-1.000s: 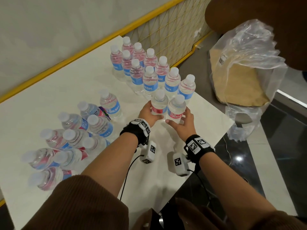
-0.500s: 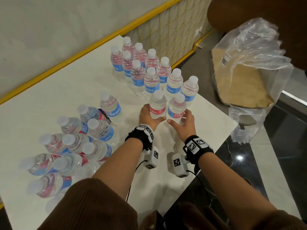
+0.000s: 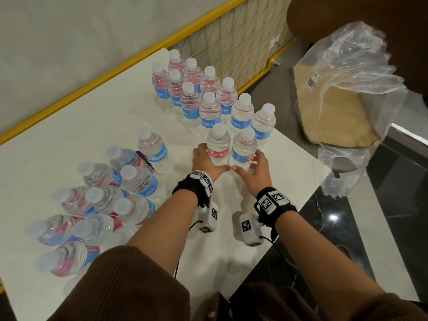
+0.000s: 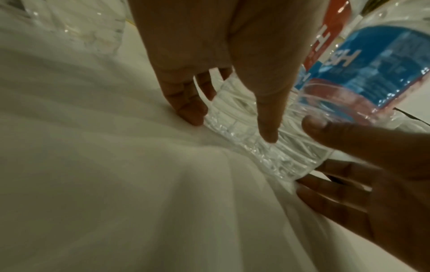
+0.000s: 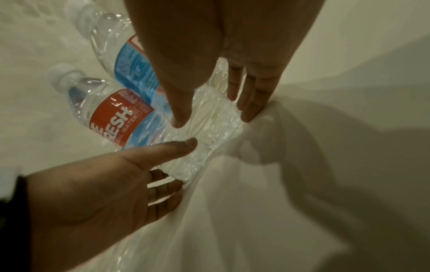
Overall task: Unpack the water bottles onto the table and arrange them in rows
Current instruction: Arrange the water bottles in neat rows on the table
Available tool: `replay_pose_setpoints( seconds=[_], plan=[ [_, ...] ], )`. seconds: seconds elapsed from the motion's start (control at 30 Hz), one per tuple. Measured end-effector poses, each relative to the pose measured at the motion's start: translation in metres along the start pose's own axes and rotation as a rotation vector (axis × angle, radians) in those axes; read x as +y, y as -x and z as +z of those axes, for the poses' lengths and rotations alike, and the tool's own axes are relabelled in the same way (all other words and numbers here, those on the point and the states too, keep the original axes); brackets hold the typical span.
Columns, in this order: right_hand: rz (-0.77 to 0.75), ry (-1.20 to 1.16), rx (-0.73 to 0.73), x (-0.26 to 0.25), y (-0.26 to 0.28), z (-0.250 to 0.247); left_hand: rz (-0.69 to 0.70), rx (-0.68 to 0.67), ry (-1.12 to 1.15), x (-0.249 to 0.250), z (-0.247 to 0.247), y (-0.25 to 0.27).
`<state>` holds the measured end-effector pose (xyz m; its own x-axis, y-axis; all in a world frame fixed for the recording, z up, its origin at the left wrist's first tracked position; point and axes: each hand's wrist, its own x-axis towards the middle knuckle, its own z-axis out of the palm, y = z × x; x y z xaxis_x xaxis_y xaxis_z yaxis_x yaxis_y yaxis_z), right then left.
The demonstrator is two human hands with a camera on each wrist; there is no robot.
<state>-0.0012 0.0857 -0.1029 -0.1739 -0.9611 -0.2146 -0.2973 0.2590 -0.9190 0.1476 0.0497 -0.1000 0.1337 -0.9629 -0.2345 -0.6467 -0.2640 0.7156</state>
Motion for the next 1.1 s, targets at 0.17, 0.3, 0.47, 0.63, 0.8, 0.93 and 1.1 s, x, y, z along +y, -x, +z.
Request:
replay_pose_setpoints(
  seconds=[0.17, 0.3, 0.47, 0.63, 0.8, 0.93, 1.1],
  plan=[
    [0.005, 0.05, -0.05, 0.005, 0.0, -0.005, -0.012, -0.103, 0.149, -0.012, -0.005, 0.001],
    [0.03, 0.061, -0.064, 0.003, 0.004, -0.008, -0.025, -0.012, 0.103, -0.011, -0.01, 0.0],
    [-0.006, 0.028, -0.023, -0.001, 0.004, -0.003, 0.012, -0.067, 0.191, -0.007, -0.004, 0.003],
    [0.025, 0.045, -0.004, 0.004, 0.002, -0.001, 0.009, -0.049, 0.113, -0.008, -0.01, -0.003],
    [0.022, 0.068, -0.034, 0.006, 0.002, -0.003, 0.039, 0.033, 0.123, -0.002, -0.001, -0.003],
    [0.071, 0.057, -0.007, 0.006, 0.007, -0.005, 0.036, -0.009, 0.226, -0.011, 0.001, -0.002],
    [0.075, 0.043, 0.023, 0.001, 0.006, -0.003, 0.045, 0.004, 0.185, -0.006, 0.0, -0.007]
  ],
)
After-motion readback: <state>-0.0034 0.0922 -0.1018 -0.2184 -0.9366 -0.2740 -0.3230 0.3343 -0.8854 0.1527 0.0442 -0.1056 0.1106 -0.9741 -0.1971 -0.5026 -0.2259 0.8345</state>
